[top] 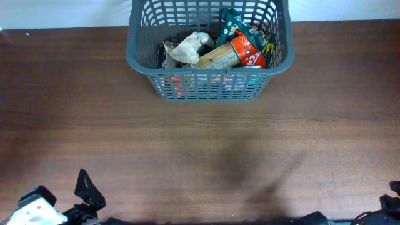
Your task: Pack container
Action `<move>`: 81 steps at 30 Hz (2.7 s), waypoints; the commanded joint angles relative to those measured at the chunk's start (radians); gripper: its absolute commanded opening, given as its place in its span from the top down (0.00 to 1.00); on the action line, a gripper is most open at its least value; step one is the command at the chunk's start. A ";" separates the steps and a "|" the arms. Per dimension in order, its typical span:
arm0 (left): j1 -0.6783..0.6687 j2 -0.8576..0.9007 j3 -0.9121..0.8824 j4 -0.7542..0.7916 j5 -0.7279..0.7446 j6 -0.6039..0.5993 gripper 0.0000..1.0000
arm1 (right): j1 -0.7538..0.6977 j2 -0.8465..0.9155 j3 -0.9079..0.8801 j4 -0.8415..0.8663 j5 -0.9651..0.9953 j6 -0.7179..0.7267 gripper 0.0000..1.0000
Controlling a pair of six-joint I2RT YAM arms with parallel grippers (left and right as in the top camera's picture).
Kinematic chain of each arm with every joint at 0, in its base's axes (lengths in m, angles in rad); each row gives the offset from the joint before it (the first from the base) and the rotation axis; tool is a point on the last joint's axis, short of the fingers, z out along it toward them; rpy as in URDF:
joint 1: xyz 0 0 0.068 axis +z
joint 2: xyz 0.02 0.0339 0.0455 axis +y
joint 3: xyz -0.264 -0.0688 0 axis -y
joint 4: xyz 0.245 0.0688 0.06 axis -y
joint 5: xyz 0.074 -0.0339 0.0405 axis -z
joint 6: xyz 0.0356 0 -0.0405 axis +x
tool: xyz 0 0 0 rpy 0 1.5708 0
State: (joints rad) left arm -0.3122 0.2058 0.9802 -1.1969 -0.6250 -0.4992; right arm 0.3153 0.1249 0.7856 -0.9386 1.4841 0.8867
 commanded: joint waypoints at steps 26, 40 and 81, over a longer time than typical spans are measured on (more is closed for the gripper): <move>0.238 -0.200 -0.864 1.115 0.298 0.026 0.01 | 0.007 -0.006 0.010 0.000 0.012 0.001 0.01; 0.238 -0.200 -0.934 1.047 0.379 0.081 0.01 | 0.007 -0.006 0.010 0.000 0.012 0.001 0.01; 0.238 -0.200 -0.934 1.048 0.378 0.082 0.01 | -0.086 -0.011 0.009 0.000 0.011 0.001 0.01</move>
State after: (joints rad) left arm -0.0818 0.0101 0.0624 -0.1497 -0.2600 -0.4374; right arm 0.2832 0.1249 0.7856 -0.9386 1.4845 0.8875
